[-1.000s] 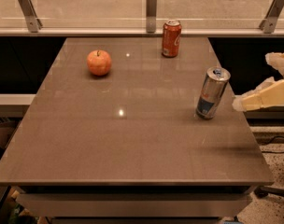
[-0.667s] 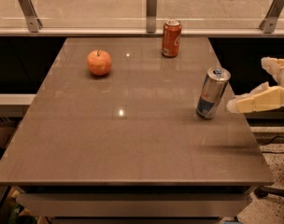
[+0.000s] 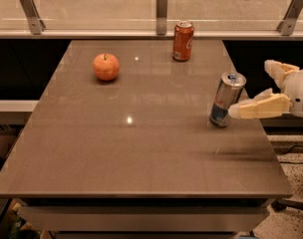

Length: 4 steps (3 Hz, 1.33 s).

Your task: Move redbull can near apple

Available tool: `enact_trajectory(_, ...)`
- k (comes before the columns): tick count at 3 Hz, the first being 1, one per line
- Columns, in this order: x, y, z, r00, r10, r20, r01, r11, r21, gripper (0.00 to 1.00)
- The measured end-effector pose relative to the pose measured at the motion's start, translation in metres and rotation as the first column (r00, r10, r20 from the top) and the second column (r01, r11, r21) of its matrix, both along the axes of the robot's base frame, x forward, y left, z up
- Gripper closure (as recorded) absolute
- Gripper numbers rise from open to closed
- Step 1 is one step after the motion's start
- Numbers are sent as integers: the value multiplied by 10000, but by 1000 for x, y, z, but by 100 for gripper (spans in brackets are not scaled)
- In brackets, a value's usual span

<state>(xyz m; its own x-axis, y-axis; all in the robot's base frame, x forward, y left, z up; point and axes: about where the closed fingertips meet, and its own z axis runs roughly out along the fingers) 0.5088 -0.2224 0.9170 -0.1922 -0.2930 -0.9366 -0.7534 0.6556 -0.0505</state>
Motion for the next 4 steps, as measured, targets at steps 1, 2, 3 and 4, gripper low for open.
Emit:
enact_trajectory(1,7,17,0,9991,387,155,-390,9991,177,0)
enact_trajectory(2,14,36,-1,9962,857,167,-861,9961,192,1)
enact_trajectory(3,17,45,-4,9949,989,175,-993,9948,246,19)
enact_trajectory(4,17,47,-3,9945,1032,182,-1036,9943,237,42)
